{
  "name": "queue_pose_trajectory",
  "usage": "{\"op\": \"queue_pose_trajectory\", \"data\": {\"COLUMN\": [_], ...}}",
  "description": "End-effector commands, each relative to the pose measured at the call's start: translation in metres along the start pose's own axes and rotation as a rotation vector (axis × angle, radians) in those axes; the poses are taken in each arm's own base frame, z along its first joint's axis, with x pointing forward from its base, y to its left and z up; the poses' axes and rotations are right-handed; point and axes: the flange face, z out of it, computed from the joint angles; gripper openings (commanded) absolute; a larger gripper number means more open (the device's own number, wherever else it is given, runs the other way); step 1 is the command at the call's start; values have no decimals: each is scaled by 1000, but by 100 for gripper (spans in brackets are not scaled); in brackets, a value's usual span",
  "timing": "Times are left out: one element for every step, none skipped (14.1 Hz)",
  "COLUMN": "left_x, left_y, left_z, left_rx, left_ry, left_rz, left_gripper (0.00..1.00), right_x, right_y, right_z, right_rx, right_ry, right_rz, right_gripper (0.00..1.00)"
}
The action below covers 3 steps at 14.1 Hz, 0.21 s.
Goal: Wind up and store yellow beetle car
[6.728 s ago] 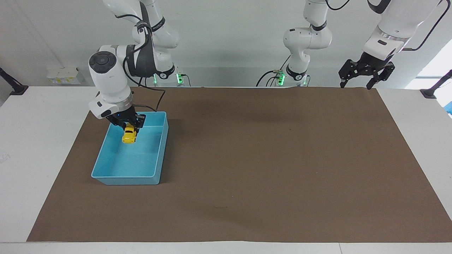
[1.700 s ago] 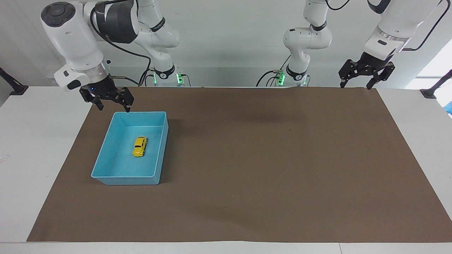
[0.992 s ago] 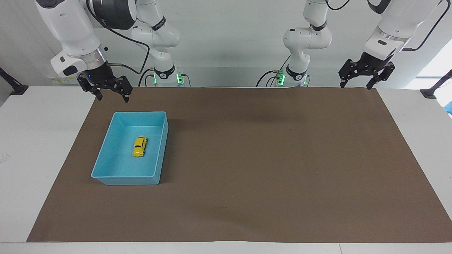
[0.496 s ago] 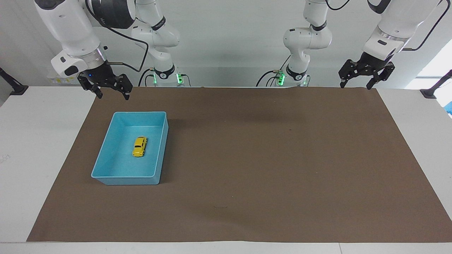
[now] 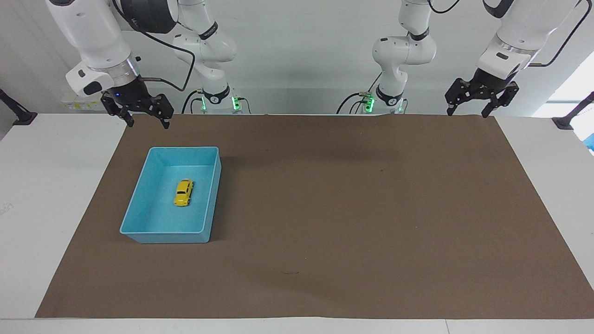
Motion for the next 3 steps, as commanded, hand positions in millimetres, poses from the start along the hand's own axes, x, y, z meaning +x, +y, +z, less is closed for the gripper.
{"op": "queue_pose_trajectory", "data": {"left_x": [-4,-4,-4], "left_y": [-4,-4,-4], "left_z": [-5,-5,-5], "left_rx": [1,1,1], "left_ry": [-7,-8,-7], "left_rz": [5,5,5], "left_gripper": [100,100,100], "right_x": [-6,-6,-6], "right_y": [4,4,4], "right_z": [-3,-3,-3], "right_rx": [11,11,11], "right_ry": [-3,-4,-3], "right_rz": [-22,-22,-23], "right_gripper": [100,100,100]}}
